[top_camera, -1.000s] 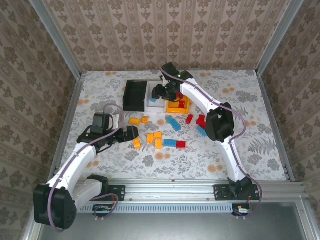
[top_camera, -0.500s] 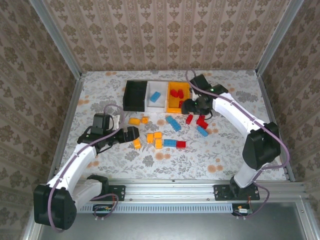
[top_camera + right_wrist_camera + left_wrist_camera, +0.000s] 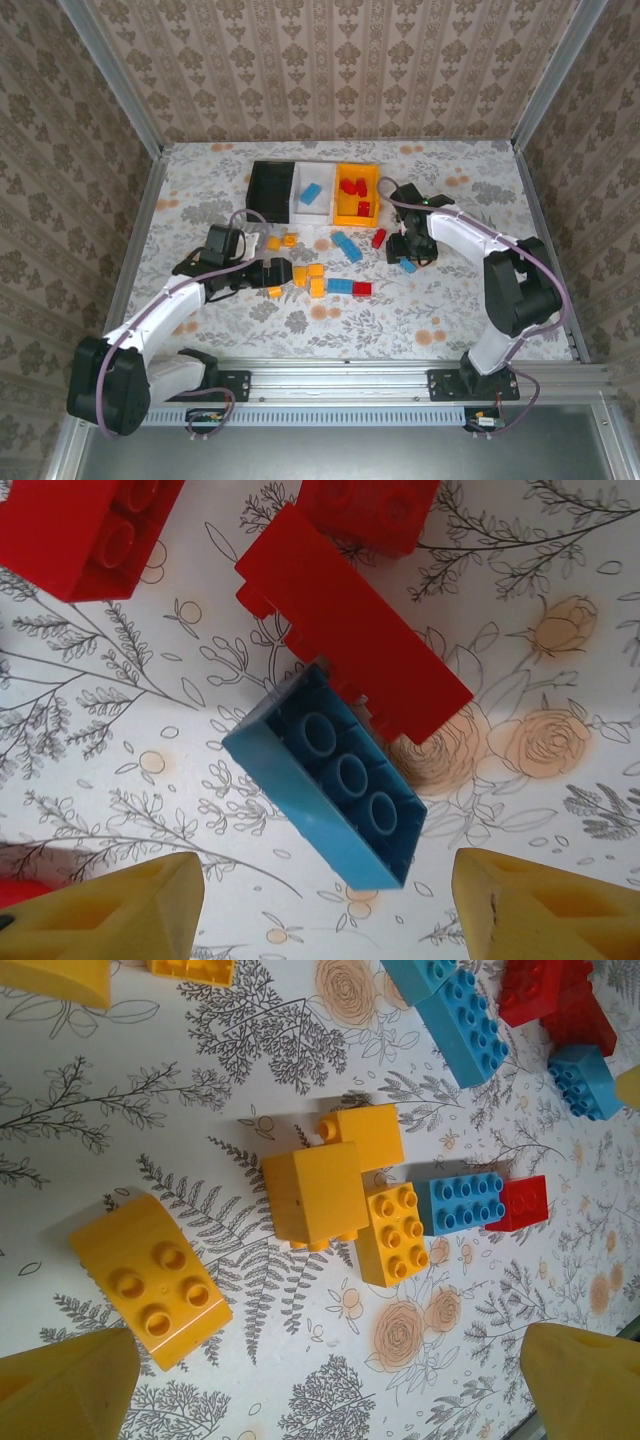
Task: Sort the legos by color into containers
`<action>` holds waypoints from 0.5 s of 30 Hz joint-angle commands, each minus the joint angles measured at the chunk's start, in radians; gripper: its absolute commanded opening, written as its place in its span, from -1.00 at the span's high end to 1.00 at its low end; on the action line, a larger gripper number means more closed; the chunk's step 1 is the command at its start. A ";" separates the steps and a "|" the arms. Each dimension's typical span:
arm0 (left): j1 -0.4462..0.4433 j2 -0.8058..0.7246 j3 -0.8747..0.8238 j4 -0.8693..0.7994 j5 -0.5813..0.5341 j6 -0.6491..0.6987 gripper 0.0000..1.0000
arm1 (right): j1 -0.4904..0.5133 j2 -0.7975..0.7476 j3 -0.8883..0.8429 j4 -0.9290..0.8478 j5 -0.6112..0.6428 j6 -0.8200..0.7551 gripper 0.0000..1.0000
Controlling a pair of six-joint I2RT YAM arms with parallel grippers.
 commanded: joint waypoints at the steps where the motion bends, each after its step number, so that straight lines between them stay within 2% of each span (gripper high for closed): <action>1: -0.003 -0.005 0.025 -0.001 -0.001 -0.006 -1.00 | 0.004 0.045 -0.015 0.026 0.007 -0.012 -0.34; 9: -0.001 -0.005 0.025 -0.009 -0.005 0.000 -1.00 | 0.004 0.103 -0.020 0.055 0.001 -0.006 -0.21; 15: -0.002 -0.002 0.023 -0.011 -0.005 0.003 -1.00 | 0.004 0.118 -0.022 0.065 -0.015 0.004 0.10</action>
